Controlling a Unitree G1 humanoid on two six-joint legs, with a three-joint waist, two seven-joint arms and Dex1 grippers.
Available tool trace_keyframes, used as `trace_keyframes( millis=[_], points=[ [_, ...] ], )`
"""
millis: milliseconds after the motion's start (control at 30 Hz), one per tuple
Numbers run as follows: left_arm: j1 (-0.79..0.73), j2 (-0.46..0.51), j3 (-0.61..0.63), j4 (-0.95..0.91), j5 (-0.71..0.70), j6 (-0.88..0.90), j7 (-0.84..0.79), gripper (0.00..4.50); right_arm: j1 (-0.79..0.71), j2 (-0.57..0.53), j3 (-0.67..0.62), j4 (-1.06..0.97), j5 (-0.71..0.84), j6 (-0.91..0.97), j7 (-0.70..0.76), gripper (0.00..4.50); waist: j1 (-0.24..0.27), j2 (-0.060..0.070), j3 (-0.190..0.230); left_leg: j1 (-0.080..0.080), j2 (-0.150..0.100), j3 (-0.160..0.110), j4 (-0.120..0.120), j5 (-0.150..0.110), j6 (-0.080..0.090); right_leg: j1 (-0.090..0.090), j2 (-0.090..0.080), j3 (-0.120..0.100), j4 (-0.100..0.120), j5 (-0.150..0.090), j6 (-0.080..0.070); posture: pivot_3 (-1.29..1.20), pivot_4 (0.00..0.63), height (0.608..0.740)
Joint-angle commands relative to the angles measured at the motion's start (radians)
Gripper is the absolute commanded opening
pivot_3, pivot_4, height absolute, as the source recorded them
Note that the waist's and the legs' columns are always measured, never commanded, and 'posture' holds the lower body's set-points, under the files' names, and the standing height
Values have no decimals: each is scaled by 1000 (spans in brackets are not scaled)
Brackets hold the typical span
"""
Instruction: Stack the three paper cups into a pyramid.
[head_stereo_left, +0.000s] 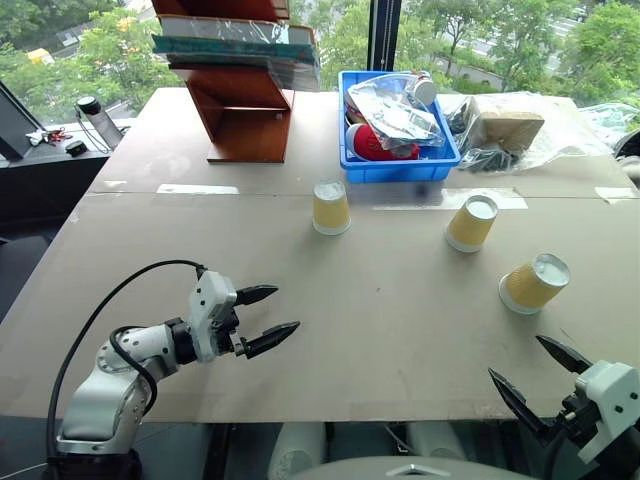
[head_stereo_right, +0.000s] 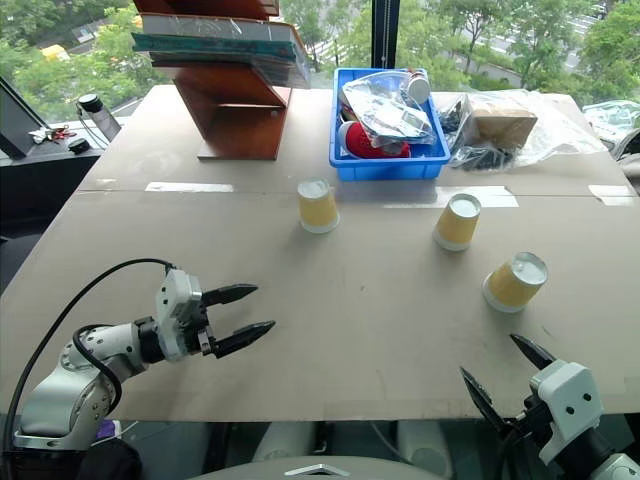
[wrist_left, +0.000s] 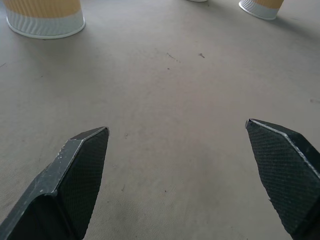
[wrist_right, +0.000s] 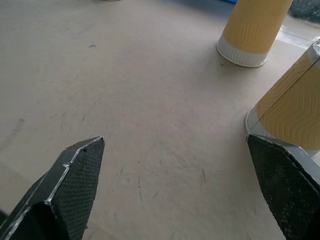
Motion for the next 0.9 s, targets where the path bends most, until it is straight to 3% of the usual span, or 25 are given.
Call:
trace_keyframes(
  millis=[33, 133, 300, 567, 900],
  points=[
    [-57, -23, 9, 25, -25, -6, 3, 4500, -45, 27, 34, -32, -51, 7, -70, 4489, 1, 0, 0, 0, 0, 0, 0, 0, 0, 0, 0, 0, 0, 0, 0, 0, 150, 740],
    [-113, -65, -6, 51, -44, -3, 7, 4500, -103, 82, 89, -65, -139, 40, -184, 4489, 5, -1, 0, 0, 0, -1, 0, 0, 0, 0, 1, -1, 0, 0, 0, 0, 150, 740],
    [-173, -100, -32, 10, -74, 26, 6, 4500, -168, 126, 133, -124, -140, 134, -267, 4489, 10, 0, -1, -1, -1, 1, 0, 0, 0, -1, 2, 0, 1, 0, 0, 0, 150, 740],
    [-221, -65, -92, -145, -172, 30, -160, 4500, -322, 277, 97, -160, -262, 309, -549, 4489, 17, 1, -1, -2, -1, 0, 0, 0, 0, -2, 3, 0, 1, 0, -1, 0, 150, 740],
    [-310, -69, -86, -164, -245, 99, -125, 4500, -480, 293, 31, -26, -258, 373, -606, 4489, 15, 2, -1, -2, -2, 0, 0, 0, 0, -2, 6, 2, 1, 0, 0, 0, 150, 740]
  ],
)
